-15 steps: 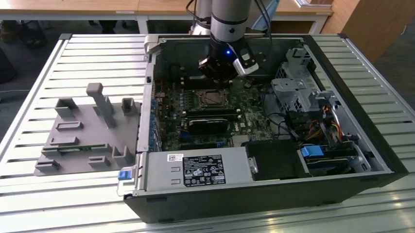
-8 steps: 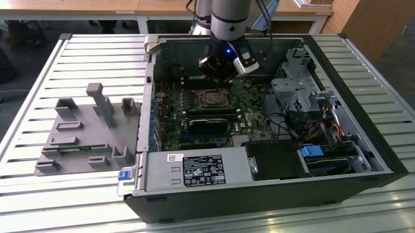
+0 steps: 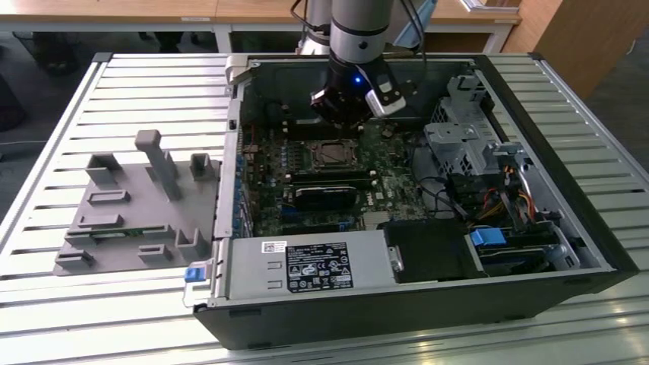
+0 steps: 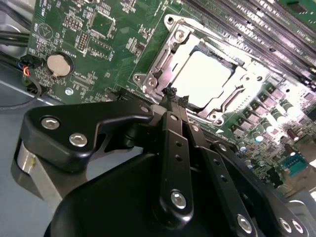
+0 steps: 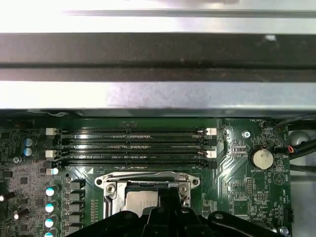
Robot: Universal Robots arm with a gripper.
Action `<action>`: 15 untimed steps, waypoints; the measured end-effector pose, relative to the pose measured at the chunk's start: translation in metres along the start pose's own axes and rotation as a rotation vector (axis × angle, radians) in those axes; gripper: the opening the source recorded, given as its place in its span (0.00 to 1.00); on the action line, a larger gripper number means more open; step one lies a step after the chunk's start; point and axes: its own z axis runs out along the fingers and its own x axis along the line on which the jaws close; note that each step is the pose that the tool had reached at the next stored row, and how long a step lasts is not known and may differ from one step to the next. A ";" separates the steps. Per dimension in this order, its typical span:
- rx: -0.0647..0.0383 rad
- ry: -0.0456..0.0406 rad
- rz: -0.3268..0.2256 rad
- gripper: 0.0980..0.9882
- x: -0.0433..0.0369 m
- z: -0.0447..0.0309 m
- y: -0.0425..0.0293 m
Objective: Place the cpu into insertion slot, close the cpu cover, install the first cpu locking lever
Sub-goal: 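Install the first cpu locking lever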
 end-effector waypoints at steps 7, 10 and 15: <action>0.000 0.0000 0.000 0.01 -0.0002 -0.0061 -0.0024; 0.000 -0.0001 0.000 0.01 -0.0003 -0.0066 -0.0100; 0.000 0.0006 -0.001 0.01 -0.0005 -0.0075 -0.0210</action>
